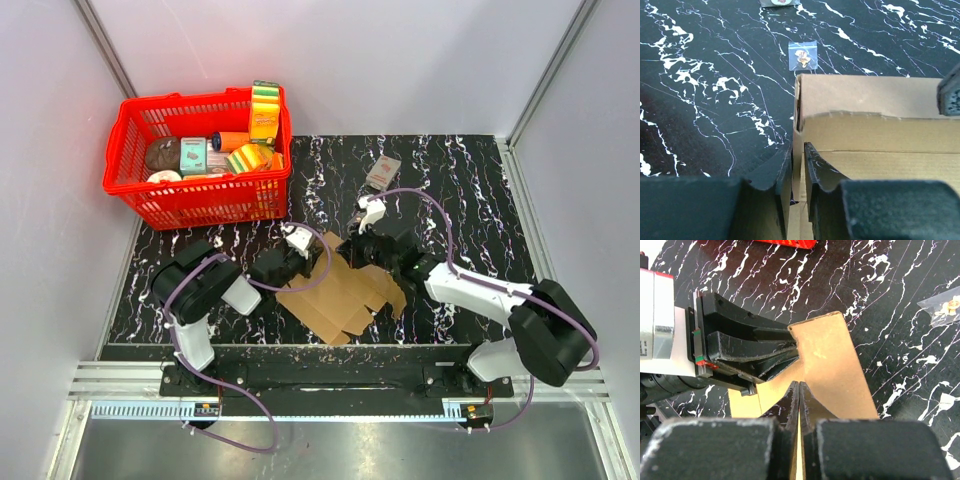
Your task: Fold the paper box
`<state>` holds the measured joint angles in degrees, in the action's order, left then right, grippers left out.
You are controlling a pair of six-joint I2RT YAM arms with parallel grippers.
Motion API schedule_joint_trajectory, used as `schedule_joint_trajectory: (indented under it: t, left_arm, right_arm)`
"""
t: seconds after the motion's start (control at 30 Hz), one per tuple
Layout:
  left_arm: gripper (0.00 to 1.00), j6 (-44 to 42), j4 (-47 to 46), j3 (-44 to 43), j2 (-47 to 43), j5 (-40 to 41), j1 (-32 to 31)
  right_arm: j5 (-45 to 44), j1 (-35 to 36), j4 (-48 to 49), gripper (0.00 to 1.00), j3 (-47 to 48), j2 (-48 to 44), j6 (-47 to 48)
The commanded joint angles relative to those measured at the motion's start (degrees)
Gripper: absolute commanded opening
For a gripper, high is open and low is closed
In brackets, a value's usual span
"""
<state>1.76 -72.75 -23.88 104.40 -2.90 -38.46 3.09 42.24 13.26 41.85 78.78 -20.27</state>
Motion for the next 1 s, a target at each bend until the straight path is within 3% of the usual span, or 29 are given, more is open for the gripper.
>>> schedule_joint_trajectory:
  t: [0.0,0.77,0.97]
  left_arm:
    - [0.20,0.17,-3.98,-1.00,1.42,1.75,-0.92]
    - [0.23,0.26,-6.35,-0.82,3.09,2.81,-2.15]
    - [0.22,-0.53,-7.67,-1.78,4.23,8.08,-3.99]
  right_arm:
    - [-0.28,-0.67,3.97,0.03,0.17,1.11,-0.29]
    - [0.07,-0.84,3.44,0.02,0.34,5.15,0.06]
    - [0.86,-0.84,3.36,0.03,0.52,5.50,-0.47]
